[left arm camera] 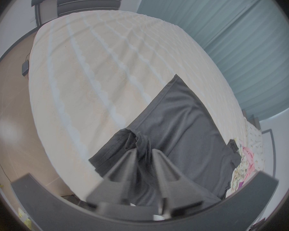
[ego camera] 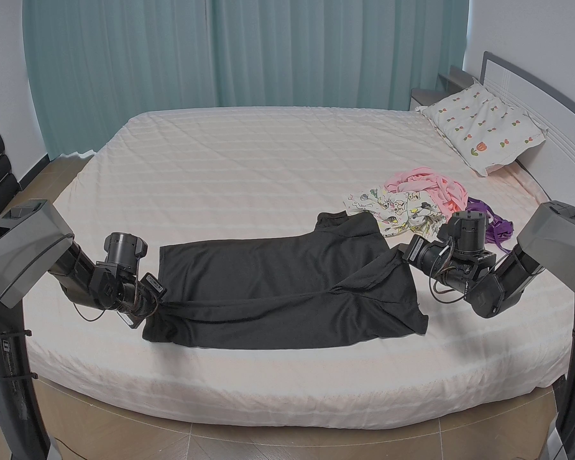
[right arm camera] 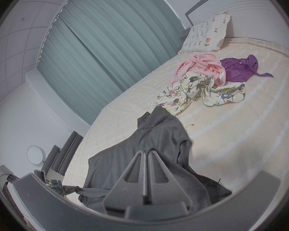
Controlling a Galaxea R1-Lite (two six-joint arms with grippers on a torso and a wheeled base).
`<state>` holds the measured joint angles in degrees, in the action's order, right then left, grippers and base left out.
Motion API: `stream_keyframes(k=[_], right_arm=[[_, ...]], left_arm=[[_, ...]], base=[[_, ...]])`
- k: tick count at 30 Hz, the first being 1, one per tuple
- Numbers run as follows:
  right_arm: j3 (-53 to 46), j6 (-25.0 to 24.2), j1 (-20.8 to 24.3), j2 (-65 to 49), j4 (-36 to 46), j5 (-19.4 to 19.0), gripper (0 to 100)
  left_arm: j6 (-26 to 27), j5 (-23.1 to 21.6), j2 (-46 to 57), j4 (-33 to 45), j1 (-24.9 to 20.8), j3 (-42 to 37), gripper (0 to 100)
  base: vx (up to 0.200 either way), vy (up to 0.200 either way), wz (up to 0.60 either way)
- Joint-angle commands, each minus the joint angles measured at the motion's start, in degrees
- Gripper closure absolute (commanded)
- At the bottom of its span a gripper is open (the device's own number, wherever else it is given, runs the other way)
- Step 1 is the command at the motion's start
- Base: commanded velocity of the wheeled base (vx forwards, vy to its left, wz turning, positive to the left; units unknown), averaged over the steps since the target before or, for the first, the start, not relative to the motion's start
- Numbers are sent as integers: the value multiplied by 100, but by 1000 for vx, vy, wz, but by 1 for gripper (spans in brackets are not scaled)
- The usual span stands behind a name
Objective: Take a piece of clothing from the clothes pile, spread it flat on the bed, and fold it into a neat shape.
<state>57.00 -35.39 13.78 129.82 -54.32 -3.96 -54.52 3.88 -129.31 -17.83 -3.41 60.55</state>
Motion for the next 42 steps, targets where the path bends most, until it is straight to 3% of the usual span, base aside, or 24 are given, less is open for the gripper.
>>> stream_keyframes(k=[1,8,18,25,26,29,35,42], right_arm=[[-93,-3,11,123,-26,-34,100],[-471,-3,2,-202,44,-131,100],[-1895,58,29,-677,141,-658,100],[-2264,67,2,-739,159,-711,100],[-2264,67,2,-739,159,-711,0],[-2369,182,11,-659,572,-729,0],[-2317,348,-191,-616,598,-764,0],[-1490,296,-340,-123,554,-773,0]], left_arm=[[-138,-1,-200,-62,25,194,0],[-147,-1,19,-36,34,106,0],[-138,-80,538,-71,16,-606,0],[-121,-80,643,-71,-1,-826,0],[-121,-80,643,-71,-1,-826,0],[-103,-71,643,-71,-10,-852,0],[-68,-62,661,-71,-1,-826,0],[-50,-71,556,-62,16,-474,0]], base=[[0,0,0],[0,0,0],[0,0,0],[0,0,0],[0,0,0],[0,0,0],[0,0,0],[0,0,0]])
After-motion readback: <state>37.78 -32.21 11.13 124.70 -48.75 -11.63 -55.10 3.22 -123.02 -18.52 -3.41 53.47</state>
